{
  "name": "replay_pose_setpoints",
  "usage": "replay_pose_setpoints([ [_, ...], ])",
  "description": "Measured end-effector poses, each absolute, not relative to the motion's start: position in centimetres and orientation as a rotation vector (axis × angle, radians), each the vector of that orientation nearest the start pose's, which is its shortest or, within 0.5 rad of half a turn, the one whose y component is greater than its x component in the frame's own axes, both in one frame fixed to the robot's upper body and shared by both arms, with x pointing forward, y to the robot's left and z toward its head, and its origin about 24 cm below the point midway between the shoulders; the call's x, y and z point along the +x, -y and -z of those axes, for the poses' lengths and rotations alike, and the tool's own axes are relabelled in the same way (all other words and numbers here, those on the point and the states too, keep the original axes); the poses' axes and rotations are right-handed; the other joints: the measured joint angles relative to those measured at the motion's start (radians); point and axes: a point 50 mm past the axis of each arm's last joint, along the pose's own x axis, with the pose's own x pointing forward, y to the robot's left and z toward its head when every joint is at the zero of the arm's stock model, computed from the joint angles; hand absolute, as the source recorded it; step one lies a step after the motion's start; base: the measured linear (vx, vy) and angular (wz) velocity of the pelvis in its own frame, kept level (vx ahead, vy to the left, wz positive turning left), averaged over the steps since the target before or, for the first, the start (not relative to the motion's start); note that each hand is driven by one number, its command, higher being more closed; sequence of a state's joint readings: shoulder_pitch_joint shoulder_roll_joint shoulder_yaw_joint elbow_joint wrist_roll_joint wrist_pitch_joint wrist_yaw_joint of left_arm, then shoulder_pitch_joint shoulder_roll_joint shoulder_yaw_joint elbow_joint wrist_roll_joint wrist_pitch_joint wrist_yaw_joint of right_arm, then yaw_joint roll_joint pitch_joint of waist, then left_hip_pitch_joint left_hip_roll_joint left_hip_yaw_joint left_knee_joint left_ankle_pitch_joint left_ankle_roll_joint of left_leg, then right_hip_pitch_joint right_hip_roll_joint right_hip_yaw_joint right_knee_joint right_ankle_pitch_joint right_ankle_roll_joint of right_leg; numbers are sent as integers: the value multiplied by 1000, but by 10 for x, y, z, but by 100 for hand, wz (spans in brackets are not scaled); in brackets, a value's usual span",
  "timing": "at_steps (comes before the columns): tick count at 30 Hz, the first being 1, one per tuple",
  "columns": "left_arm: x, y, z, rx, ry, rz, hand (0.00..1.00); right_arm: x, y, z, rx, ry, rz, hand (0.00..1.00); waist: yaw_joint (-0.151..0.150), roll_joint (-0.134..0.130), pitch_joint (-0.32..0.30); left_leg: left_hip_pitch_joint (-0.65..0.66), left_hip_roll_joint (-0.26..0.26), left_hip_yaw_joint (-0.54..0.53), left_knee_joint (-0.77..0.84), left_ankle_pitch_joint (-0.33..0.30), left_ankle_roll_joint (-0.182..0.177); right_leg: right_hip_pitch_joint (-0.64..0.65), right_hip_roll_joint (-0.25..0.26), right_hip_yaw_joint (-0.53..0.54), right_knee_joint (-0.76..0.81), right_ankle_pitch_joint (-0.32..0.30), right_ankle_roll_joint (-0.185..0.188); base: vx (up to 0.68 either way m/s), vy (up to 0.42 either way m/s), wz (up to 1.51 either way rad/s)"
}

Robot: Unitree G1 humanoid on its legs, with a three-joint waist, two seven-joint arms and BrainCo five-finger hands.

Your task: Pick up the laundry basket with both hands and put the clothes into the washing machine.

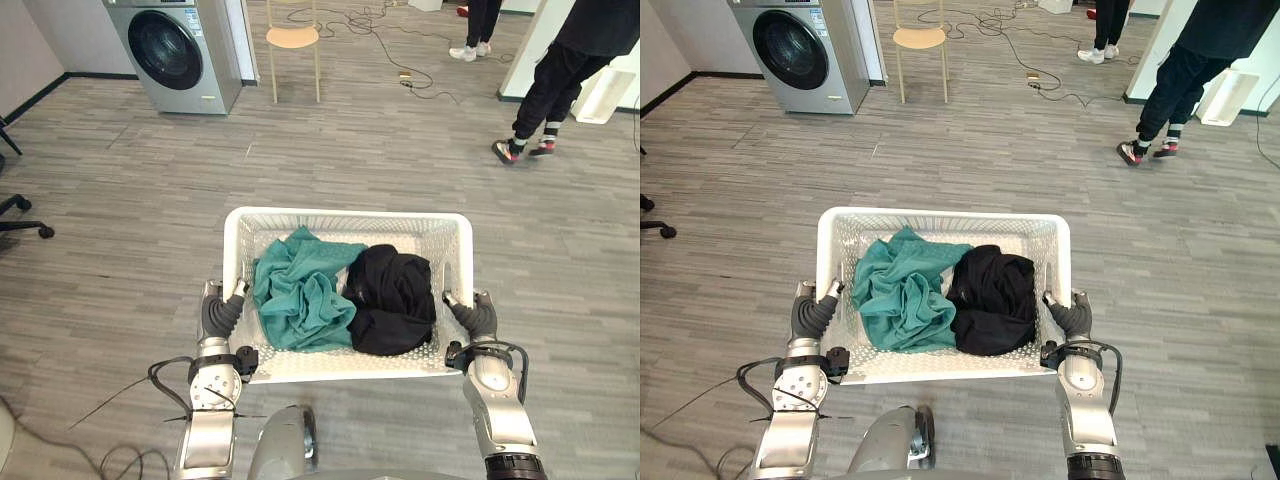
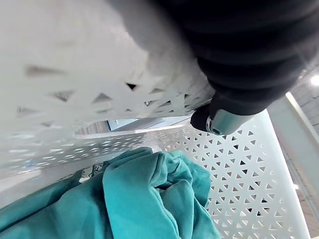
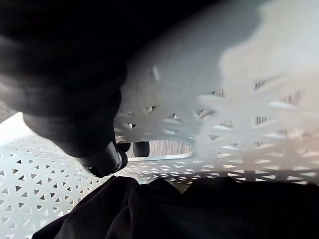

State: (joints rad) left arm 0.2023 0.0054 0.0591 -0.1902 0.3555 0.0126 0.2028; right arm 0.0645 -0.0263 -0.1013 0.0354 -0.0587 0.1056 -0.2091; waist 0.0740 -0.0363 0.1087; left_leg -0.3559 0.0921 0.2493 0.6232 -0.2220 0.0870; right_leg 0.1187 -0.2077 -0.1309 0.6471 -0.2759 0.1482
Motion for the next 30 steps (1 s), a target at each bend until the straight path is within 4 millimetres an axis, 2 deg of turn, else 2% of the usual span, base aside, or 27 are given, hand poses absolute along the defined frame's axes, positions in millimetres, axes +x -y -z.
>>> replay_pose_setpoints([
  [1,210,-189,-43,390,-7,-314,100,233,194,-8,-110,-205,325,100,-2,-13,2,33,-12,14,0,-14,15,-34,-26,2,123,26,41,665,239,-5],
  [2,208,-191,-41,404,-25,-314,100,232,190,-2,-107,-231,316,100,-3,-17,2,106,-21,33,-15,-35,38,-92,-65,-25,319,49,58,631,179,-8],
  [3,205,-194,-39,413,-39,-322,100,231,187,2,-99,-248,308,100,-3,-9,6,201,-28,37,-71,-38,40,-141,-85,-66,446,47,19,612,151,-16],
  [6,204,-197,-41,428,-27,-339,100,232,182,-1,-96,-232,294,100,-5,8,4,363,-36,34,-234,-46,22,-256,-57,-117,489,13,-39,505,58,-25],
  [7,205,-197,-45,428,-5,-341,100,233,183,-6,-96,-205,296,100,-13,10,-4,412,-41,26,-297,-61,-9,-341,-47,-158,386,-11,-73,514,-19,-2],
  [9,208,-195,-47,428,5,-334,100,233,185,-8,-101,-196,303,100,-30,11,-3,437,-48,22,-312,-67,-19,-409,-52,-197,205,-15,-90,462,-56,13],
  [10,209,-194,-47,425,6,-327,100,232,188,-7,-103,-199,312,100,-40,12,-3,456,-45,12,-310,-73,-28,-439,-47,-212,19,9,-108,417,-105,30],
  [11,213,-193,-45,423,3,-318,100,232,190,-7,-107,-201,320,100,-49,20,3,480,-35,-1,-308,-81,-40,-458,-34,-209,-184,86,-114,421,-121,36],
  [12,215,-192,-44,422,1,-316,100,232,190,-7,-109,-201,321,100,-54,15,1,494,-28,-7,-307,-88,-49,-462,-29,-202,-280,132,-102,453,-155,44],
  [13,218,-192,-42,423,-7,-312,100,231,190,-6,-112,-204,322,100,-59,14,1,523,-20,-24,-306,-107,-73,-468,-22,-177,-423,197,-87,496,-202,44],
  [14,218,-192,-41,422,-9,-313,100,230,191,-5,-115,-206,321,100,-61,8,7,573,-10,-41,-308,-142,-110,-473,-25,-149,-446,206,-80,505,-229,45],
  [15,217,-192,-41,422,-12,-311,100,229,191,-4,-115,-212,322,100,-62,10,6,605,2,-52,-310,-168,-130,-466,-20,-138,-433,204,-84,550,-300,39],
  [16,216,-190,-38,415,-22,-310,100,226,192,-2,-116,-221,320,100,-64,24,1,652,31,-64,-312,-203,-155,-464,1,-121,-377,265,-100,604,-314,32],
  [17,214,-189,-33,405,-45,-313,100,224,192,0,-117,-232,318,100,-59,50,-16,667,73,-83,-260,-211,-167,-478,36,-115,-279,290,-105,754,-425,30],
  [18,212,-190,-31,403,-55,-319,100,224,191,1,-117,-234,309,100,-59,72,-26,601,136,-118,-83,-188,-128,-467,78,-128,-240,309,-127,631,-368,12],
  [19,211,-191,-30,399,-60,-326,100,225,190,0,-122,-230,301,100,-58,91,-27,560,174,-126,22,-153,-91,-453,104,-145,-234,300,-143,602,-385,-19],
  [20,209,-192,-27,393,-74,-341,100,226,189,-2,-138,-223,283,100,-53,130,-25,482,254,-127,209,2,-52,-412,168,-152,-248,266,-167,602,-312,-58],
  [21,206,-196,-24,392,-93,-352,100,226,186,-1,-144,-224,266,100,-47,142,-28,421,308,-131,350,169,-62,-356,222,-142,-289,257,-193,615,-258,-67],
  [22,205,-196,-23,379,-97,-353,100,226,186,-2,-145,-221,265,100,-42,145,-30,385,320,-138,427,160,-67,-332,241,-136,-310,252,-203,624,-205,-69],
  [23,204,-195,-22,359,-97,-356,100,226,187,-4,-149,-214,272,100,-36,141,-26,315,323,-139,551,119,-61,-282,265,-115,-353,247,-213,488,-134,-46],
  [25,203,-195,-22,351,-97,-362,100,223,189,-6,-153,-205,277,100,-36,119,-10,233,299,-115,614,64,-49,-177,275,-87,-431,245,-215,665,-145,-40],
  [27,201,-195,-21,345,-99,-367,100,223,189,-7,-153,-199,276,100,-32,106,-2,188,273,-89,558,8,-64,-96,274,-56,-489,245,-215,543,-61,-43],
  [29,198,-197,-20,334,-98,-381,100,224,184,-7,-152,-193,259,100,-32,105,1,157,235,-71,308,-36,-109,-32,259,-23,-526,245,-214,405,79,-56],
  [30,197,-197,-20,334,-97,-385,100,224,184,-8,-152,-191,258,100,-32,103,1,153,225,-69,228,-35,-110,-26,252,-17,-530,245,-214,334,151,-58],
])
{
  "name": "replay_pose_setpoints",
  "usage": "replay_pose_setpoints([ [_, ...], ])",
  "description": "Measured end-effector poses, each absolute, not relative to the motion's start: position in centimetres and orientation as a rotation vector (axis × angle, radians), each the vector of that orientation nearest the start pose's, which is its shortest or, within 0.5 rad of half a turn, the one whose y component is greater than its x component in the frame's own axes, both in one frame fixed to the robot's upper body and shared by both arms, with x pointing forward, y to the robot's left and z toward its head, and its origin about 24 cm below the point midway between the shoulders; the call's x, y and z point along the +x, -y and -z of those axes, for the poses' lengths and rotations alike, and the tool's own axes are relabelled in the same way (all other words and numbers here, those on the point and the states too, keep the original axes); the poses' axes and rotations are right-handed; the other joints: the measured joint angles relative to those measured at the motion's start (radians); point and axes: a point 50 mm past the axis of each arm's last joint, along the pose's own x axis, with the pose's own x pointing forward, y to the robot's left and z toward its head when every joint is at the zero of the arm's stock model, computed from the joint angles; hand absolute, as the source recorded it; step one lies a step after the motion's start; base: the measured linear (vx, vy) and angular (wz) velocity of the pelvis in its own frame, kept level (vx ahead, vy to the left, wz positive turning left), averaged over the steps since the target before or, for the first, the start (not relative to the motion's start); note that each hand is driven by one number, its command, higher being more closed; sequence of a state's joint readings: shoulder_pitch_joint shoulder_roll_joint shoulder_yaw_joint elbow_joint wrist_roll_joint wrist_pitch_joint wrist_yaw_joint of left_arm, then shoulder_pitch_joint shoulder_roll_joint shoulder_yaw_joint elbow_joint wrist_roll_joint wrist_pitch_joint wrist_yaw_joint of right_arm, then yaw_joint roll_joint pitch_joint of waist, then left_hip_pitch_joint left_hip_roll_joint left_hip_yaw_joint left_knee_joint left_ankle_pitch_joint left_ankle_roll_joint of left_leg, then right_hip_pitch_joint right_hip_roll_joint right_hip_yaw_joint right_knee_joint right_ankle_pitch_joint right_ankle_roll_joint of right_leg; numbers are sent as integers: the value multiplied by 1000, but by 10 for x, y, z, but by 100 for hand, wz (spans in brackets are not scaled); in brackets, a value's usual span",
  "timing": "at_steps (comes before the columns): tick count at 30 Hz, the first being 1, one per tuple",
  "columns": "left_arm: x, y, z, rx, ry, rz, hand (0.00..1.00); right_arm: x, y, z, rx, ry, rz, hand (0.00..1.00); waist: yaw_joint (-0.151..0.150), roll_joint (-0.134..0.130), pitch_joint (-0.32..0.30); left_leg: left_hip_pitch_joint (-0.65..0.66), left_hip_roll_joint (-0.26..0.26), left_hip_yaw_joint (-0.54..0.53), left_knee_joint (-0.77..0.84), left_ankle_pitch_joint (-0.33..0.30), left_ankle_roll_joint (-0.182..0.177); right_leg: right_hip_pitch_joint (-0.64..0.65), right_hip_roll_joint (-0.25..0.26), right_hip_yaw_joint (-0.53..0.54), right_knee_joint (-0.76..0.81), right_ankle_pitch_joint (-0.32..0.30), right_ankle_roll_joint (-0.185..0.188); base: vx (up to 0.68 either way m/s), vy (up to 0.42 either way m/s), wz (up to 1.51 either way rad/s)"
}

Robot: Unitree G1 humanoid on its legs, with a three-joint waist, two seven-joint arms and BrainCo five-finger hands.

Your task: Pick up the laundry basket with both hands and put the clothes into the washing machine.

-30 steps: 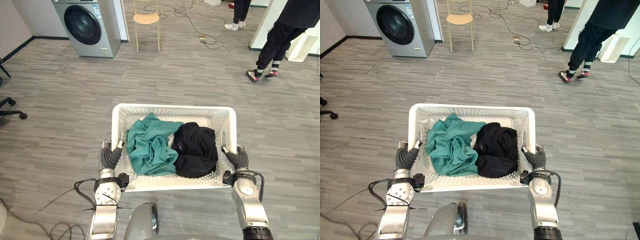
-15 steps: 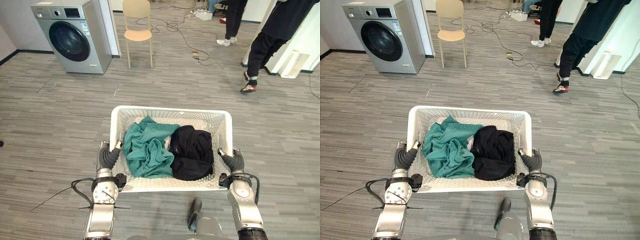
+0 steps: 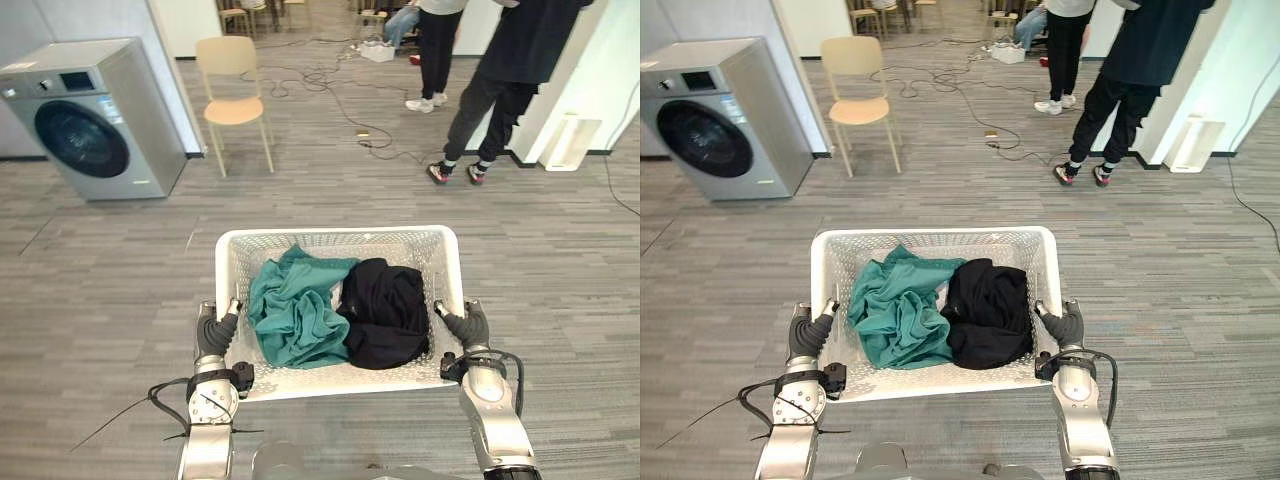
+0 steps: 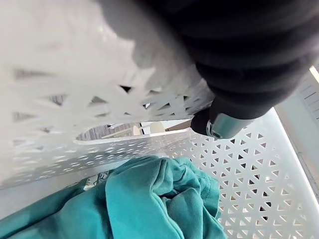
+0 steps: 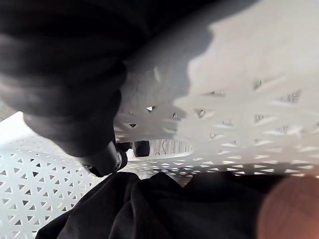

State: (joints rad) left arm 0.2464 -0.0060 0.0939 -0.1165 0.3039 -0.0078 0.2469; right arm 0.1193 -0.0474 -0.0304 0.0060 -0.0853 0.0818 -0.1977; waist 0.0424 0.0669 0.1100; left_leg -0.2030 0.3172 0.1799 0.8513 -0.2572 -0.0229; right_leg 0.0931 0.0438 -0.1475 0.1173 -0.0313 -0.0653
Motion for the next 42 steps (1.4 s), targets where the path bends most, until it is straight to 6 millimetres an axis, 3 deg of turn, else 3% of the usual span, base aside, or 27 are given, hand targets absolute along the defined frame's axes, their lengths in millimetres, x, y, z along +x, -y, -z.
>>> replay_pose_setpoints([
  [1,197,-197,-21,333,-92,-387,100,224,184,-8,-152,-184,258,100,0,-7,5,1,-32,-3,-196,6,-10,14,-31,13,-3,-7,12,272,187,-45],
  [2,197,-196,-22,329,-90,-388,100,223,185,-9,-154,-180,259,100,-3,-6,4,5,-43,-10,-273,20,-24,17,-41,11,-3,-14,23,251,199,-49],
  [3,197,-195,-25,324,-78,-391,100,219,186,-12,-156,-164,265,100,-7,4,2,18,-58,-23,-418,88,-50,26,-55,14,-5,-36,62,228,238,-27],
  [4,196,-195,-27,320,-68,-393,100,217,187,-15,-158,-150,268,100,-11,19,0,22,-55,-37,-466,153,-49,33,-52,16,-8,-50,86,244,276,-14],
  [5,196,-195,-29,325,-55,-391,100,213,185,-14,-141,-148,274,100,-29,4,10,36,-72,-47,-466,168,-77,65,-69,17,-19,-70,119,263,356,0],
  [6,196,-197,-30,343,-51,-387,100,207,183,-10,-123,-164,282,100,-32,-29,1,65,-114,-40,-506,160,-65,62,-109,15,-18,-67,126,210,292,7],
  [8,196,-197,-31,356,-45,-378,100,201,182,-11,-109,-162,293,100,-32,-65,-7,91,-172,-24,-555,165,-42,65,-163,13,-18,-72,139,177,231,10],
  [11,194,-197,-32,357,-42,-379,100,199,181,-11,-106,-161,295,100,-30,-77,-8,138,-230,-7,-592,167,-20,89,-219,12,-17,-63,160,120,164,7],
  [12,190,-191,-37,358,-20,-342,100,188,187,-4,-107,-182,321,100,-60,-108,-69,256,-267,19,-916,349,-27,54,-221,11,-34,-80,188,31,75,2],
  [20,190,-191,-37,354,-21,-343,100,189,186,7,-107,-210,319,100,-55,-107,-71,195,-258,20,-920,357,-34,3,-214,6,-60,-72,185,-4,0,1],
  [23,186,-192,-33,332,-42,-355,100,192,184,17,-99,-248,330,100,-46,-110,-57,130,-249,19,-906,367,-27,-18,-207,-19,-114,-26,192,4,2,13],
  [26,184,-193,-30,289,-58,-377,100,203,181,18,-93,-245,352,100,-23,-117,-12,27,-245,-10,-802,336,-12,-29,-208,-75,-152,-5,198,8,17,37],
  [28,183,-195,-28,255,-68,-406,100,218,178,16,-93,-232,351,100,-5,-113,4,-69,-228,-8,-700,280,-6,-57,-216,-145,-163,-17,204,19,64,38],
  [30,185,-197,-24,238,-84,-420,100,225,176,19,-94,-244,351,100,31,-108,24,-152,-217,-6,-569,207,5,-57,-227,-224,-155,-18,216,100,83,29],
  [31,185,-197,-22,241,-91,-419,100,224,176,22,-90,-260,358,100,33,-112,26,-171,-218,-1,-520,176,11,-42,-234,-251,-151,-28,224,186,94,73],
  [33,185,-194,-19,245,-104,-398,100,221,177,28,-81,-289,379,100,35,-124,38,-169,-219,49,-415,74,35,-34,-291,-296,-8,-113,234,312,163,66],
  [34,184,-191,-16,242,-113,-388,100,222,180,30,-72,-300,386,100,38,-120,39,-152,-224,52,-385,20,37,-103,-335,-286,208,-149,170,327,211,13],
  [35,183,-191,-16,246,-113,-381,100,221,179,32,-58,-306,382,100,39,-122,41,-120,-231,56,-385,-7,46,-180,-375,-237,404,-127,122,359,252,-6],
  [36,183,-193,-17,265,-106,-381,100,219,176,34,-42,-316,378,100,29,-126,46,-78,-238,46,-391,-28,52,-266,-394,-155,595,-68,85,405,201,9],
  [37,184,-197,-19,298,-96,-364,100,216,174,37,-19,-333,387,100,6,-114,55,-31,-240,17,-412,-52,62,-340,-362,-91,752,-118,147,431,150,31],
  [38,184,-197,-20,308,-92,-358,100,215,173,39,-6,-340,389,100,-8,-115,55,-2,-241,5,-434,-56,64,-364,-338,-90,780,-147,156,503,89,51],
  [40,186,-195,-22,308,-69,-341,100,213,176,39,15,-338,404,100,-30,-114,56,84,-258,-18,-513,-54,58,-435,-288,-116,731,-204,120,497,91,40],
  [42,199,-184,-30,291,-16,-290,100,213,188,35,40,-309,453,100,-35,-85,73,169,-263,-47,-571,-72,43,-543,-230,-133,515,-210,107,637,56,52],
])
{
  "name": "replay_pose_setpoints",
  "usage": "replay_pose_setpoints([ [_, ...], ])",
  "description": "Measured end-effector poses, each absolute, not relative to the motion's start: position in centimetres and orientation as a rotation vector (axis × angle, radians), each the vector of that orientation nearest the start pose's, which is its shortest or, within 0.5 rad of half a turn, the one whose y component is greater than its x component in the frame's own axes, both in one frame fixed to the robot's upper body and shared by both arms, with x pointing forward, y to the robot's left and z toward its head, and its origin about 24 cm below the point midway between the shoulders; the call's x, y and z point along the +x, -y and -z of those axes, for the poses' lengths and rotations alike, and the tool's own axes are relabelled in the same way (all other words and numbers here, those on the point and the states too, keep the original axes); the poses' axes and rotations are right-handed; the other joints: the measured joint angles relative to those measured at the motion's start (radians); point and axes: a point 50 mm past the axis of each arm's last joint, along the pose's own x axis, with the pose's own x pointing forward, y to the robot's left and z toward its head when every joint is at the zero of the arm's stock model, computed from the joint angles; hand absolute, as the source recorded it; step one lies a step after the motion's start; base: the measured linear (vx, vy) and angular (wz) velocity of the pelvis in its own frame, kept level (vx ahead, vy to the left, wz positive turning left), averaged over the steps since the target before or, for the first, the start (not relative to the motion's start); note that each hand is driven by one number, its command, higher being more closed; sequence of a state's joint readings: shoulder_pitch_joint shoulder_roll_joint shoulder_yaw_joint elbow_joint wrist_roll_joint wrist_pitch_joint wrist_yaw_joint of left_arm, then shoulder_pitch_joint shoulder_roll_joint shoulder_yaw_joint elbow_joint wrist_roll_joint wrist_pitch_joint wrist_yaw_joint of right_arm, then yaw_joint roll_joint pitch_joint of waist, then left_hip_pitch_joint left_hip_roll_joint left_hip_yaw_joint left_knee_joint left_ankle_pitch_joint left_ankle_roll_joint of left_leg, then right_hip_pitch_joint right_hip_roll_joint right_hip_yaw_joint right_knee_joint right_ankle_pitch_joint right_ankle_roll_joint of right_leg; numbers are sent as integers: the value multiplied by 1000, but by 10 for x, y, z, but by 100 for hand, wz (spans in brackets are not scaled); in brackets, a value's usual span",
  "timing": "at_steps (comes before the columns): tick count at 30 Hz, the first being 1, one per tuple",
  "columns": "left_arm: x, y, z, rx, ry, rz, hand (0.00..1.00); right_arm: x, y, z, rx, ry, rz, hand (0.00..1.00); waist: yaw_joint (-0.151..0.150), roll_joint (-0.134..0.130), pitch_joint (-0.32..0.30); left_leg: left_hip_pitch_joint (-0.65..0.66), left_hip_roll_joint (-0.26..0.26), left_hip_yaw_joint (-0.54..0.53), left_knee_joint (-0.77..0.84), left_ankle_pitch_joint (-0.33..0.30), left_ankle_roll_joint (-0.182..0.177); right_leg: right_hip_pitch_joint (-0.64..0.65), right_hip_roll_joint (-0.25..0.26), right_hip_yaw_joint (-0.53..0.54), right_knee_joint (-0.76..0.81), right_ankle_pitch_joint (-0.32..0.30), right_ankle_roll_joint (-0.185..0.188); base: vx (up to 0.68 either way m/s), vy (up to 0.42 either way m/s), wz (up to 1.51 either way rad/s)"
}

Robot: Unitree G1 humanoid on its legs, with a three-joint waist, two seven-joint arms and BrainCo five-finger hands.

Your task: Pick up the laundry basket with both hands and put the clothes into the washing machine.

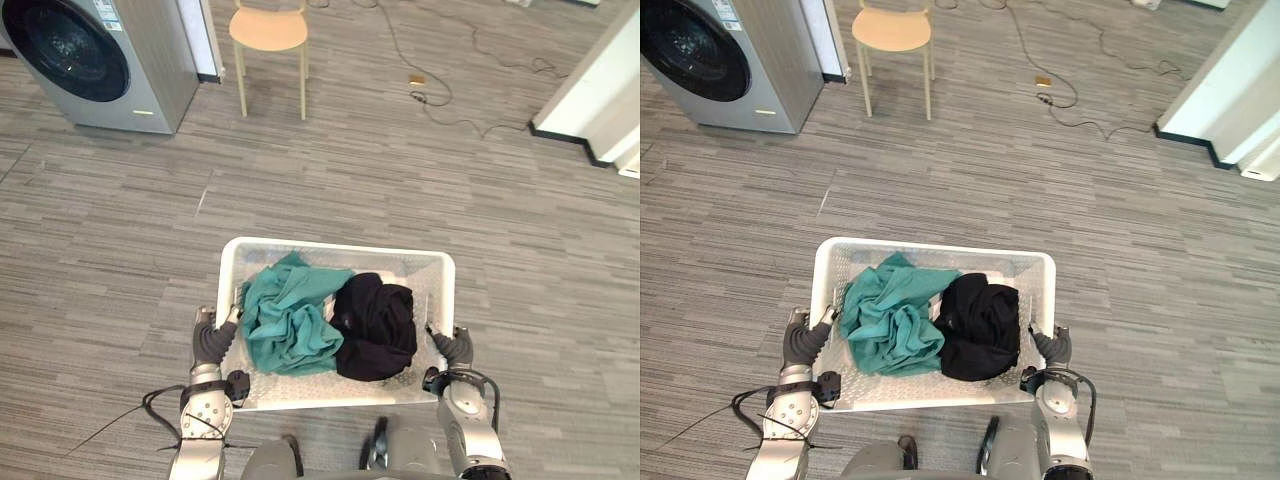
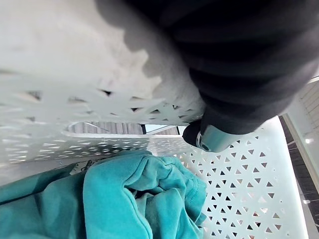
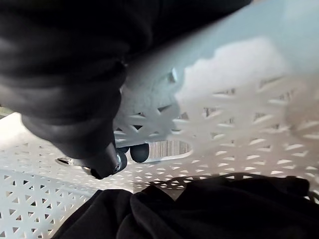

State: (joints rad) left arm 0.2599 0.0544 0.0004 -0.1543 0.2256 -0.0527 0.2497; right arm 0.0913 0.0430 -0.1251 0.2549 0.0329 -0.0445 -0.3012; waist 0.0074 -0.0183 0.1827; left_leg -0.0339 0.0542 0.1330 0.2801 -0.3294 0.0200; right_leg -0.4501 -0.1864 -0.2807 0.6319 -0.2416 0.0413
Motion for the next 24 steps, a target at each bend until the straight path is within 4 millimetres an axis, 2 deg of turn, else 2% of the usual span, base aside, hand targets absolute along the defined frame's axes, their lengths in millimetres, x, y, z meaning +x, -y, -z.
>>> replay_pose_setpoints([
  [1,203,-180,-32,287,-5,-273,100,213,191,34,45,-304,462,100,-1,12,7,26,1,-13,-18,-2,-4,-17,16,8,-86,25,6,766,7,69],
  [2,209,-176,-33,279,3,-256,100,213,195,33,54,-297,480,100,-9,24,15,95,7,-34,-64,-10,-19,-26,46,26,-294,120,26,828,-38,71],
  [3,211,-177,-32,280,0,-258,100,212,195,33,67,-300,484,100,-25,34,20,168,5,-45,-92,-24,-45,-29,63,46,-428,204,46,573,-44,66],
  [4,210,-178,-31,282,-3,-261,100,210,193,35,73,-308,478,100,-28,34,20,208,7,-50,-92,-39,-68,-36,73,52,-450,237,36,770,-131,65],
  [5,208,-180,-28,289,-18,-265,100,203,187,40,92,-330,460,100,-37,31,14,260,16,-61,-50,-63,-104,-37,89,92,-403,317,-54,821,-182,72],
  [6,206,-174,-24,270,-41,-252,100,197,191,43,97,-349,461,100,-54,71,2,259,61,-69,71,-65,-103,-38,117,87,-275,331,-65,1157,-274,58],
  [7,202,-172,-22,252,-48,-257,100,196,196,40,89,-334,451,100,-45,120,-7,175,148,-55,319,-5,-78,-6,170,46,-216,247,-81,852,-213,31],
  [8,201,-173,-22,244,-52,-266,100,196,196,36,86,-318,446,100,-45,135,-5,116,191,-52,462,80,-60,20,190,38,-202,212,-94,841,-210,-24],
  [9,198,-176,-20,226,-66,-289,100,193,193,29,80,-296,424,100,-20,134,-6,17,260,-60,690,396,-45,89,242,48,-199,156,-123,674,-159,-38],
  [10,197,-177,-18,214,-73,-295,100,191,194,26,82,-284,422,100,-2,135,-6,-27,285,-76,799,430,-69,134,265,53,-216,136,-133,820,-187,-57],
  [11,197,-174,-19,201,-66,-282,100,189,196,21,91,-263,438,100,14,132,-4,-134,311,-103,999,373,-65,231,301,64,-262,115,-146,788,-163,-40],
  [12,196,-174,-20,198,-58,-283,100,189,196,19,96,-255,441,100,17,124,-1,-190,311,-109,1064,335,-48,284,310,71,-294,112,-151,770,-135,-34],
  [13,195,-176,-24,196,-42,-284,100,189,196,17,102,-245,445,100,29,100,3,-277,298,-92,1122,274,-16,381,311,99,-359,110,-155,895,-67,-41],
  [14,193,-176,-29,194,-17,-280,100,190,195,15,106,-229,450,100,54,83,6,-349,286,-50,1104,216,-8,472,304,137,-426,109,-155,588,-13,-50],
  [15,193,-175,-32,190,-2,-278,100,191,196,13,107,-217,449,100,66,81,6,-385,286,-32,1077,192,-9,511,301,149,-455,108,-157,847,64,-62],
  [16,192,-176,-37,189,25,-280,100,194,194,9,113,-194,439,100,86,72,12,-447,282,5,977,149,-16,585,282,153,-501,83,-147,685,123,-56],
  [17,191,-179,-39,190,38,-290,100,198,192,7,117,-180,423,100,97,59,18,-488,266,45,790,133,-20,653,251,148,-538,44,-112,822,165,-46],
  [18,191,-181,-39,190,37,-298,100,199,192,6,116,-174,416,100,100,58,19,-501,252,55,669,135,-24,681,238,148,-553,25,-98,687,220,-35],
  [19,191,-182,-39,184,37,-306,100,202,193,6,108,-173,410,100,113,57,14,-496,212,64,331,173,-76,733,206,148,-577,-35,-54,685,299,-27],
  [20,190,-181,-38,180,32,-308,100,204,193,7,105,-177,408,100,118,68,8,-491,197,58,213,212,-92,757,202,157,-585,-55,-40,830,362,-25],
  [21,188,-183,-35,189,15,-313,100,208,189,16,113,-213,404,100,116,37,-3,-477,147,47,240,315,-46,796,163,171,-580,-89,-29,692,304,-1],
  [22,188,-186,-34,197,3,-320,100,209,187,20,119,-230,402,100,109,16,-7,-485,128,47,279,277,-30,795,143,170,-559,-87,-29,714,301,23],
  [23,191,-187,-33,204,-8,-325,100,210,186,23,123,-244,400,100,109,8,-7,-499,110,35,363,206,3,770,125,170,-449,-85,-27,743,324,37],
  [24,188,-190,-29,209,-35,-333,100,209,185,28,122,-265,392,100,115,-3,-11,-483,98,44,426,136,31,727,96,171,-275,-70,0,906,392,30],
])
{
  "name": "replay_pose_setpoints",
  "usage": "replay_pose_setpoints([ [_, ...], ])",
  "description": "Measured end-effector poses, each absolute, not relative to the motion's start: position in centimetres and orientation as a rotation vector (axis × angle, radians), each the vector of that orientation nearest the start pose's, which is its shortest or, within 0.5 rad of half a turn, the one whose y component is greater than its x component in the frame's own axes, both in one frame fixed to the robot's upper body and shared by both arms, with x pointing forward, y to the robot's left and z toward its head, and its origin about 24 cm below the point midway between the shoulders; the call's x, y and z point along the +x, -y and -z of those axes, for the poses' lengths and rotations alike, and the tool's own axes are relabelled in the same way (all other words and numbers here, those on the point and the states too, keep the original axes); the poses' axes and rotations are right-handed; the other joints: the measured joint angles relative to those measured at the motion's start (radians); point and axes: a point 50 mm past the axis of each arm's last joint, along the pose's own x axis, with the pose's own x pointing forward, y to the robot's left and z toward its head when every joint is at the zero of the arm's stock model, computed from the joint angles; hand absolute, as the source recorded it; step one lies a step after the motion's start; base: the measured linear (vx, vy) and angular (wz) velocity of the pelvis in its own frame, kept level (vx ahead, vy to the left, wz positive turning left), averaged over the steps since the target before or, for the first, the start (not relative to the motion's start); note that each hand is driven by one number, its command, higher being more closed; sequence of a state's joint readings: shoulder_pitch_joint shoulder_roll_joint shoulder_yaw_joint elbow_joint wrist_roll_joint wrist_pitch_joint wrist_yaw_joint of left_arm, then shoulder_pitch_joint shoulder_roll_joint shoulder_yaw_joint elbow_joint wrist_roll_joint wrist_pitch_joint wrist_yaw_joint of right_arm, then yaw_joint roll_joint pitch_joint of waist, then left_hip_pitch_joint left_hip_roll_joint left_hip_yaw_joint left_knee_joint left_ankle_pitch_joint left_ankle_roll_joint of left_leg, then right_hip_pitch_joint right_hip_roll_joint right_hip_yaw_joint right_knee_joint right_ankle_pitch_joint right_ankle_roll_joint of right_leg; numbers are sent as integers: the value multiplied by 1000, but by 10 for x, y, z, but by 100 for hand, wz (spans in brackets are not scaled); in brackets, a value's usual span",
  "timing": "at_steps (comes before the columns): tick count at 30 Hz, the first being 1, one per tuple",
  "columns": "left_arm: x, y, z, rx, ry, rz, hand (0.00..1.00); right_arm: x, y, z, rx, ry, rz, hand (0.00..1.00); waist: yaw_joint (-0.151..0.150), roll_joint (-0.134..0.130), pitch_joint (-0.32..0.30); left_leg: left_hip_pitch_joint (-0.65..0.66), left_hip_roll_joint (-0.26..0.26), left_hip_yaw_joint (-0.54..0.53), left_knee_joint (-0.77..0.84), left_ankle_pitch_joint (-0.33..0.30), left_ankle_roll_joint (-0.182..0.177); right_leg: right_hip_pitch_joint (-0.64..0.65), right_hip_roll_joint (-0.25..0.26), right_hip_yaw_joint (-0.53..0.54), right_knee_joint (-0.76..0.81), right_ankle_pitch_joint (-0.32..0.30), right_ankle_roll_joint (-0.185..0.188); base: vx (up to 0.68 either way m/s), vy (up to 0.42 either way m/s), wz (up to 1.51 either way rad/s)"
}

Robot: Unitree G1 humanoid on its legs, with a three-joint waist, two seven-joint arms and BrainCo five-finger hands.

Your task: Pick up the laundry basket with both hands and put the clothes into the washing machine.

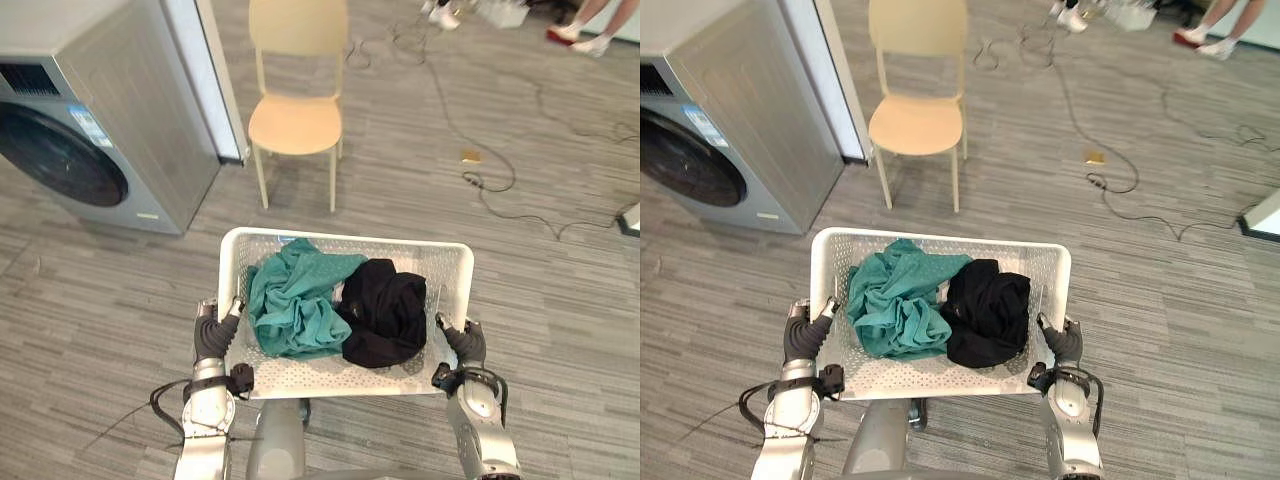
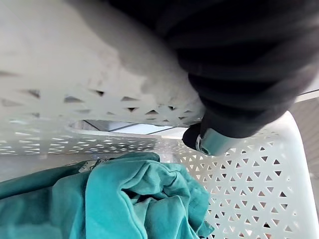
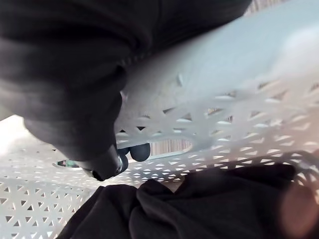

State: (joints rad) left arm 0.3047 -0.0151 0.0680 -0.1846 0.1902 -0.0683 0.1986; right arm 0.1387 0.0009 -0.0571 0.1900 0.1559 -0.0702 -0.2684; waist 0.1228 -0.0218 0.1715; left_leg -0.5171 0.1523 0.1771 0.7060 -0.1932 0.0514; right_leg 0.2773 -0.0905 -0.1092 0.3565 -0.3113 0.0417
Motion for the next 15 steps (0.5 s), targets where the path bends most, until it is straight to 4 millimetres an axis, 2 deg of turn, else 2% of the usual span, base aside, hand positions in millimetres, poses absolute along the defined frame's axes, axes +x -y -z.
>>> replay_pose_setpoints([
  [1,184,-192,-26,213,-51,-340,100,208,183,32,126,-284,380,100,0,-17,-6,30,-17,16,26,-48,20,-57,-36,5,176,40,65,748,310,22],
  [2,182,-192,-24,217,-60,-340,100,209,179,36,132,-300,365,100,0,-35,-9,70,-39,29,37,-89,31,-120,-78,8,366,116,155,696,235,23],
  [3,181,-195,-24,229,-68,-348,100,212,176,38,131,-309,348,100,-2,-44,-8,120,-57,33,52,-130,47,-207,-113,-4,617,173,229,514,120,22],
  [4,181,-196,-24,233,-70,-350,100,212,176,38,132,-311,346,100,-2,-43,-7,133,-60,33,54,-138,51,-227,-121,-7,665,173,229,622,84,10],
  [5,177,-202,-24,249,-80,-387,100,213,167,39,136,-321,317,100,0,-39,-3,249,-68,42,24,-181,44,-323,-135,-19,861,146,177,611,31,-22],
  [6,171,-208,-24,263,-86,-420,100,212,160,38,130,-319,288,100,0,-33,0,353,-67,52,-32,-198,37,-388,-135,-39,910,110,109,729,6,-33],
  [7,169,-209,-27,266,-78,-431,100,211,156,35,129,-310,275,100,-2,-28,1,402,-66,56,-69,-207,28,-425,-135,-56,911,93,81,709,-32,-35],
  [8,167,-210,-35,271,-44,-444,100,211,155,28,131,-275,271,100,-6,-10,5,480,-60,55,-136,-229,-3,-515,-140,-95,868,54,26,668,-79,-15],
  [9,168,-209,-41,271,-13,-448,100,213,155,20,135,-239,271,100,-14,-2,-1,522,-47,54,-170,-240,-17,-596,-147,-133,766,28,-14,433,-67,-3],
  [10,168,-210,-43,271,-3,-451,100,214,156,17,135,-223,269,100,-24,1,-4,540,-40,49,-184,-247,-27,-627,-153,-157,685,25,-21,522,-144,15],
  [11,169,-212,-45,272,11,-461,100,217,155,14,135,-206,256,100,-35,5,-12,573,-21,43,-212,-260,-48,-662,-152,-192,450,41,-22,402,-131,13],
  [12,170,-214,-45,275,13,-465,100,217,155,14,139,-205,253,100,-35,3,-17,588,-14,44,-229,-265,-56,-663,-146,-198,305,74,-19,638,-199,28],
  [13,173,-216,-42,279,8,-472,100,216,154,16,149,-215,247,100,-47,1,-29,635,-7,33,-265,-278,-87,-660,-125,-186,93,198,0,599,-183,51],
  [14,173,-217,-33,282,-33,-475,100,210,154,22,150,-244,241,100,-58,17,-48,668,13,-20,-259,-281,-113,-637,-83,-150,102,280,2,650,-196,59],
  [15,174,-216,-28,279,-50,-477,100,208,155,24,142,-255,239,100,-59,21,-54,668,30,-47,-222,-276,-116,-634,-64,-133,139,271,-8,797,-261,39],
])
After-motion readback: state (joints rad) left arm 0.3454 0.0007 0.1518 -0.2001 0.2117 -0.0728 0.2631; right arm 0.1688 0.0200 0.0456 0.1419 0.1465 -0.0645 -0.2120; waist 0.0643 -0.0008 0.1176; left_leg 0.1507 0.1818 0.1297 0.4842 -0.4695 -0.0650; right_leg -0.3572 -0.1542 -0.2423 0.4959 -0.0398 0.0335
